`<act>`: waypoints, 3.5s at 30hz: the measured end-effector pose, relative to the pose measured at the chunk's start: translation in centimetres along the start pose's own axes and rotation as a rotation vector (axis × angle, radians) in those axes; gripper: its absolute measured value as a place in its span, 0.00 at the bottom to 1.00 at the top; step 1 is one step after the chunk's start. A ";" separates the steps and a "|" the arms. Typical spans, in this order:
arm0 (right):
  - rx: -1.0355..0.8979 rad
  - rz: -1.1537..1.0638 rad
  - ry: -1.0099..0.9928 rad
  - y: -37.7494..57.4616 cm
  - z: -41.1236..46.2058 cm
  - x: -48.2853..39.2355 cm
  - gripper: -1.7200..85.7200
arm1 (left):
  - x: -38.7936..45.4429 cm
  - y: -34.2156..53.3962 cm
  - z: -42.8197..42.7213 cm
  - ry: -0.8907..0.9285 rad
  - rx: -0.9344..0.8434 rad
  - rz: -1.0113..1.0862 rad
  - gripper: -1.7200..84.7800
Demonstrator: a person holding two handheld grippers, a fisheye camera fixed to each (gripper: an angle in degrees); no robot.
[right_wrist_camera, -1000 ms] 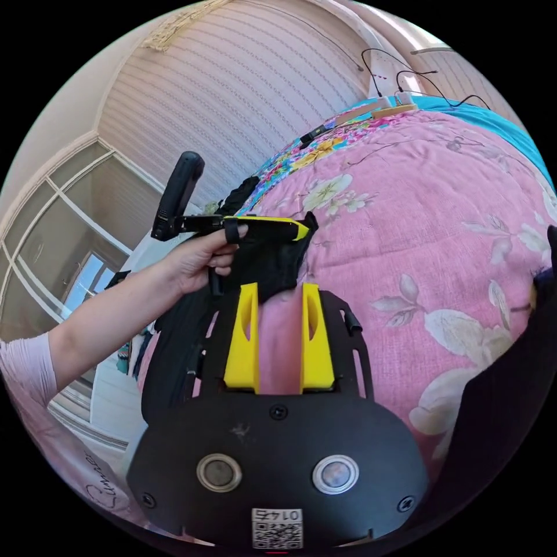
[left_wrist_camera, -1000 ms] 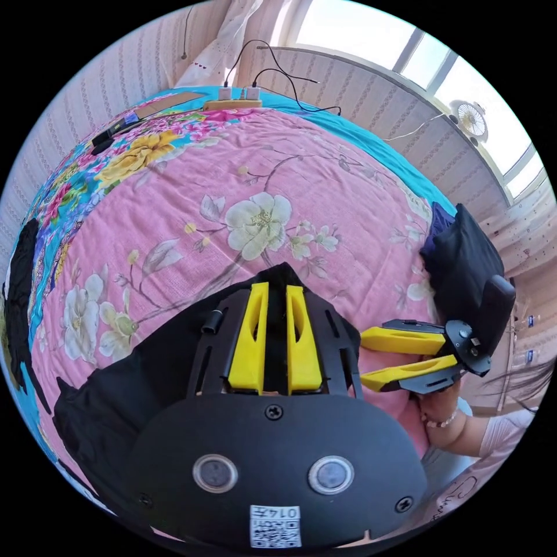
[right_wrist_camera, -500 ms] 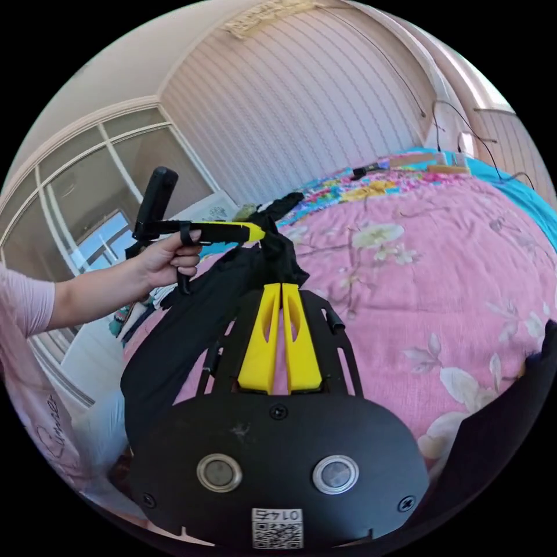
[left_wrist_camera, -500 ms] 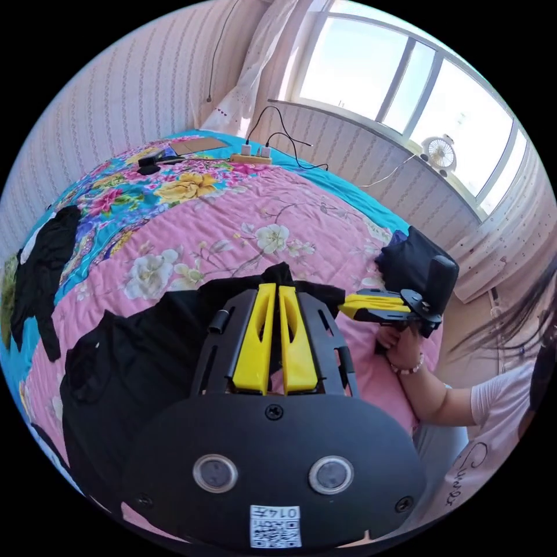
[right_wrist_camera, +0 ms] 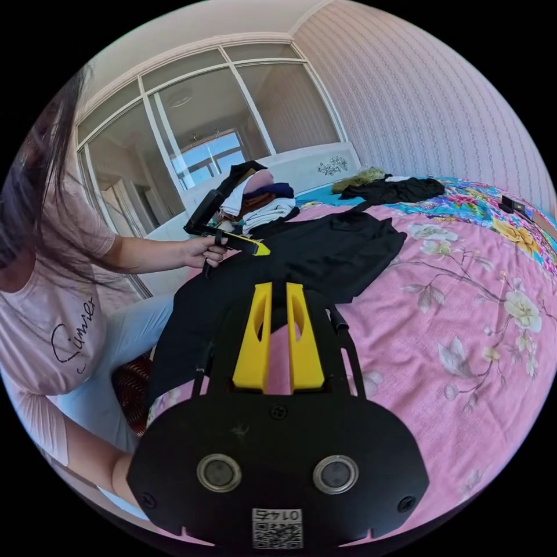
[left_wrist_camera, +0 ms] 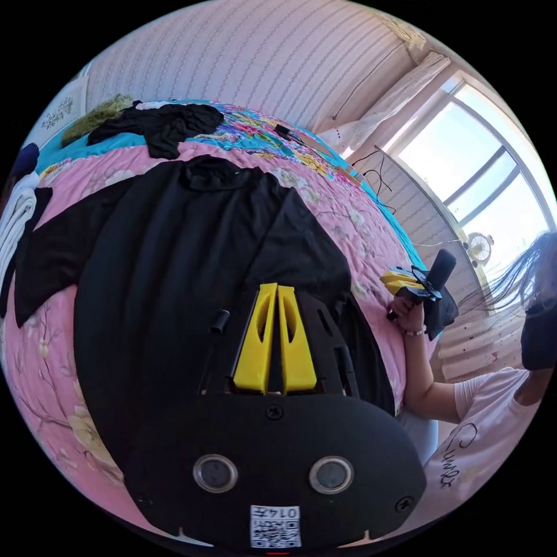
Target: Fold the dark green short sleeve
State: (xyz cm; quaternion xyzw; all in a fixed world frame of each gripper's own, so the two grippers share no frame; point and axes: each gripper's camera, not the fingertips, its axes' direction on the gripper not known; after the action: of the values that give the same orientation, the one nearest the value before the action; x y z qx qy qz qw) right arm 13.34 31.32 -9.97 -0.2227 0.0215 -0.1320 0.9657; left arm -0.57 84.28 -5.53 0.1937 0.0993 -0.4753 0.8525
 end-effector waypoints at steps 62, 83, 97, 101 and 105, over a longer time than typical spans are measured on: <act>-0.299 0.085 0.363 -25.3 2.3 -4.8 0.03 | 4.2 -26.0 10.7 -0.074 -0.240 0.208 0.01; -0.371 0.242 0.384 -32.0 1.5 -2.9 0.07 | 2.6 -26.0 -5.2 -0.123 -0.045 0.198 0.08; -0.454 0.228 0.522 -45.3 6.9 -11.2 0.15 | -14.6 5.8 -33.8 -0.468 0.373 -0.087 0.07; -0.536 0.095 0.319 -55.1 17.7 -14.5 0.14 | -19.2 5.8 -34.2 -0.493 0.451 -0.231 0.03; -0.577 -0.008 0.187 -62.7 27.5 -16.7 0.13 | -24.2 3.0 -34.0 -0.400 0.382 -0.372 0.09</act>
State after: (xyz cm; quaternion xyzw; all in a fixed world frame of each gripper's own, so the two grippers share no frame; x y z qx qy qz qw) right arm -15.36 -6.93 41.85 -0.4748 0.1460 -0.1442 0.8558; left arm -10.33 118.80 -27.03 0.2315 -0.1271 -0.6612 0.7022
